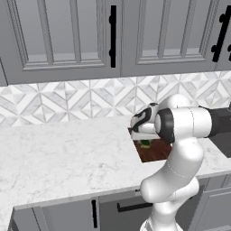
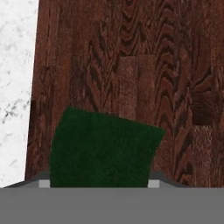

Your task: Pick up the sponge from the counter and clean the cutting board by briefly scrubbing or pressing down on the cutting board. Once finished, release the sponge.

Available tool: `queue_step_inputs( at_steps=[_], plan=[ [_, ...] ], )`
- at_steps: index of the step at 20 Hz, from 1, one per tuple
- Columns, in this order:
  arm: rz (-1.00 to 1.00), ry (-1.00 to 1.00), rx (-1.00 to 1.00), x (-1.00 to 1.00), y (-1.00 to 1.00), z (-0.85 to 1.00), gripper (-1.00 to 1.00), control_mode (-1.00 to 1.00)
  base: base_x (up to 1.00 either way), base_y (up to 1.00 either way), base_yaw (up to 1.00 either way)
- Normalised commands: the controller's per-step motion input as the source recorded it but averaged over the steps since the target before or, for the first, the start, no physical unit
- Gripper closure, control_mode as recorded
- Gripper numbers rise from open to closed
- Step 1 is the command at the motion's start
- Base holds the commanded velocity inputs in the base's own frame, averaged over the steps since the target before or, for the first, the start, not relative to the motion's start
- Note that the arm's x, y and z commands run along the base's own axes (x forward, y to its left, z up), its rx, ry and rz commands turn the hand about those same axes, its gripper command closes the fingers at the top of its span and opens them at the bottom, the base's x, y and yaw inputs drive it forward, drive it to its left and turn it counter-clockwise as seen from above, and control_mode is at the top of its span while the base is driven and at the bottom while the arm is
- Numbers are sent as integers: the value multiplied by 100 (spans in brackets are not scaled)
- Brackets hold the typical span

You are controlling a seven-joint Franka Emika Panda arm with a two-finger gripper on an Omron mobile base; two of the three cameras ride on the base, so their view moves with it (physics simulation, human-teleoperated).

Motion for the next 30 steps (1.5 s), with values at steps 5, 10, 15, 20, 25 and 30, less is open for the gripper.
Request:
queue_step_inputs(
  at_steps=[5, 10, 15, 20, 25, 30],
  plan=[
    [0, -6, -4, 2, 0, -44, 100, -100, 0, 0, 0],
    [0, -5, 0, 45, 2, 2, 100, -100, 0, 0, 0],
    [0, -2, 0, 63, 0, 5, 100, -100, 0, 0, 0],
    [0, 0, 0, 16, 0, -53, 100, -100, 0, 0, 0],
    [0, -5, 0, 19, 0, -32, 100, -100, 0, 0, 0],
    [0, -4, 5, 53, 0, 6, 100, -100, 0, 0, 0]
  ],
)
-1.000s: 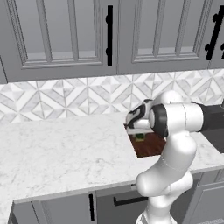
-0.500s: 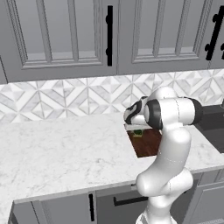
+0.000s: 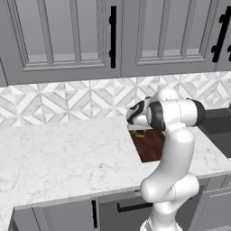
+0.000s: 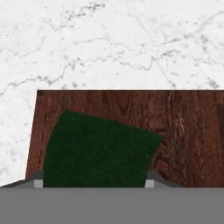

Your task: Pick up the sponge from the counter and clean the cutting board by briefly scrubbing or pressing down on the cutting board. Once finished, release the sponge.

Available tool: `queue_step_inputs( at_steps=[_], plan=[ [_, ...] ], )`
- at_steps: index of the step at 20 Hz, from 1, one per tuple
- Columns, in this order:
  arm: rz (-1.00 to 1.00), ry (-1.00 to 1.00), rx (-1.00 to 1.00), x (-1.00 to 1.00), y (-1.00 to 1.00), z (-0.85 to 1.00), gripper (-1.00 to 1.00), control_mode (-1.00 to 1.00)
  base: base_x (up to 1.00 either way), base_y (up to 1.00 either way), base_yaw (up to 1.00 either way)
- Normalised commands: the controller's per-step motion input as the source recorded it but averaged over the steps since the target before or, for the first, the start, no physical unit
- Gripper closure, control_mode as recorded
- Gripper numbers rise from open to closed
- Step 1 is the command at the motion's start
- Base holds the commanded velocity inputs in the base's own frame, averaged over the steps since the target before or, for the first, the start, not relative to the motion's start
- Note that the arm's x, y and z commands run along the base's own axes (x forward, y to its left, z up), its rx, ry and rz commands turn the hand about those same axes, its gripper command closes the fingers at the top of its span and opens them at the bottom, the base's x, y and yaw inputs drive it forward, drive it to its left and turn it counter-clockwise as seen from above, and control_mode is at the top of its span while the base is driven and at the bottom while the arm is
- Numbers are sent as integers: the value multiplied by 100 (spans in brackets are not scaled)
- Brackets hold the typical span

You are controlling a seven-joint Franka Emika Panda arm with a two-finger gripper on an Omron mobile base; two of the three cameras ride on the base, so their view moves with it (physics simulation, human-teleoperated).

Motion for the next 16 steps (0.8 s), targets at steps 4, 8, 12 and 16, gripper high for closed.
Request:
queue_step_inputs(
  at_steps=[4, 8, 12, 16],
  plan=[
    [0, -3, 0, 27, 0, -14, 100, -100, 0, 0, 0],
    [0, 0, 0, 9, 0, -61, 100, -100, 0, 0, 0],
    [0, 0, 0, 0, -12, -52, 100, -100, 0, 0, 0],
    [0, 0, 0, 0, -71, -1, 100, -100, 0, 0, 0]
  ],
)
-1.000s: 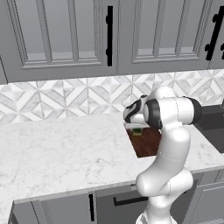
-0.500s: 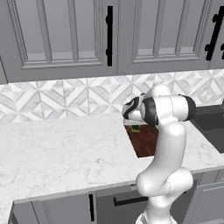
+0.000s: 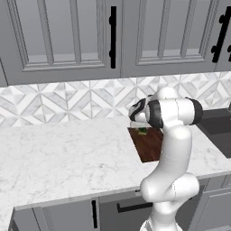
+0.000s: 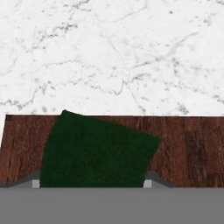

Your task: Pick up the sponge from the counter and clean the cutting board by briefly scrubbing or pressing down on the cutting board. Once finished, release the sponge.

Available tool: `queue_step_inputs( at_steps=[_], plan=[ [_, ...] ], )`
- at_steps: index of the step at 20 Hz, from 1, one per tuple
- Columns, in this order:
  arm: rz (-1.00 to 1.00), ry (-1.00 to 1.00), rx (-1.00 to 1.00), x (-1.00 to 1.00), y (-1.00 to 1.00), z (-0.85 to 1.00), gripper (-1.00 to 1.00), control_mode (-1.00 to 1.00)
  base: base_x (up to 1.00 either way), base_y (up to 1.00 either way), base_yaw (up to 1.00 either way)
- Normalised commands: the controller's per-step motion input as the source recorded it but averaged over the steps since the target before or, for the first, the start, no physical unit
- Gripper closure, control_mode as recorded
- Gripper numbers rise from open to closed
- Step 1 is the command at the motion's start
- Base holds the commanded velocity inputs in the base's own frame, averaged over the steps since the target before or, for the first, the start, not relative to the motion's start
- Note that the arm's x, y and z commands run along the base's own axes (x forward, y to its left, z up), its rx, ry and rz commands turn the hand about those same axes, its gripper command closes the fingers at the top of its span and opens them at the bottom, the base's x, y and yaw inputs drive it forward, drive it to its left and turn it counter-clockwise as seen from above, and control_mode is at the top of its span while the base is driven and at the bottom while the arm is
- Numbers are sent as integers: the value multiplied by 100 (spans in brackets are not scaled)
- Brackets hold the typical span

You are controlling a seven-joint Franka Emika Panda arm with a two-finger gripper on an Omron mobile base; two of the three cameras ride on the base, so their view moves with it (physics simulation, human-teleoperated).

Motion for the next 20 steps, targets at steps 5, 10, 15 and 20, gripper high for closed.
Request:
queue_step_inputs(
  at_steps=[5, 10, 15, 20],
  plan=[
    [0, 0, 0, 0, -64, -2, 100, -100, 0, 0, 0],
    [0, 0, -3, 0, -9, -56, 100, -100, 0, 0, 0],
    [0, 0, -2, 1, -3, -56, 100, -100, 0, 0, 0],
    [0, 0, 0, 1, -53, 0, 100, -100, 0, 0, 0]
  ],
)
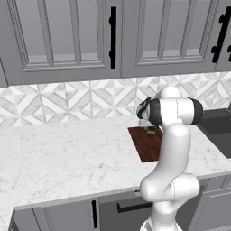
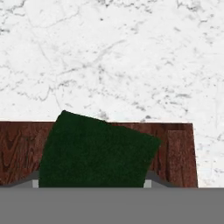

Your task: Pick up the sponge from the counter and clean the cutting board by briefly scrubbing or pressing down on the cutting board. Once finished, release the sponge.

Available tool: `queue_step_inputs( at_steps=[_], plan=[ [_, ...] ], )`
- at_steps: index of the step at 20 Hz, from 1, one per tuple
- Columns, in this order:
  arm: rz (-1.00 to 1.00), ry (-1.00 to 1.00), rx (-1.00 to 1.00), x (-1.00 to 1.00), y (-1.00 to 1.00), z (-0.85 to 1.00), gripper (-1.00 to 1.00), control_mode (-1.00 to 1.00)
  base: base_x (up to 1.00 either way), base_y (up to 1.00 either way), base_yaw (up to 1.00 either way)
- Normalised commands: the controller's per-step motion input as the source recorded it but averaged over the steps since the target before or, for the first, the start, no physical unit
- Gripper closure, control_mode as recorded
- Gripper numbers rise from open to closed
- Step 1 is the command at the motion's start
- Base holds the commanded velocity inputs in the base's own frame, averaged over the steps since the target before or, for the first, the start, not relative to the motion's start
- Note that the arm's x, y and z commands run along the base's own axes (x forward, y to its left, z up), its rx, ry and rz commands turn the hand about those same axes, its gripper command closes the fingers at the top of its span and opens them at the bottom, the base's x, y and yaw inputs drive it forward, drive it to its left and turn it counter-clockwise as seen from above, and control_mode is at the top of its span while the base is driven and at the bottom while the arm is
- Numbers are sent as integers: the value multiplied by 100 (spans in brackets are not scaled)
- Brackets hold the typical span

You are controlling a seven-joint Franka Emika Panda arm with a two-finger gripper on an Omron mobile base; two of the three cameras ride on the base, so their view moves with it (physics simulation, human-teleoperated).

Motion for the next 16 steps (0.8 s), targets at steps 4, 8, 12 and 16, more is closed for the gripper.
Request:
queue_step_inputs(
  at_steps=[4, 8, 12, 16],
  plan=[
    [0, 0, 0, 0, -57, -8, 100, -100, 0, 0, 0],
    [0, 0, 0, -2, -20, -45, 100, -100, 0, 0, 0],
    [0, 4, -3, -6, 0, -70, 100, -100, 0, 0, 0],
    [0, -1, -1, -15, 0, -20, 100, -100, 0, 0, 0]
  ],
)
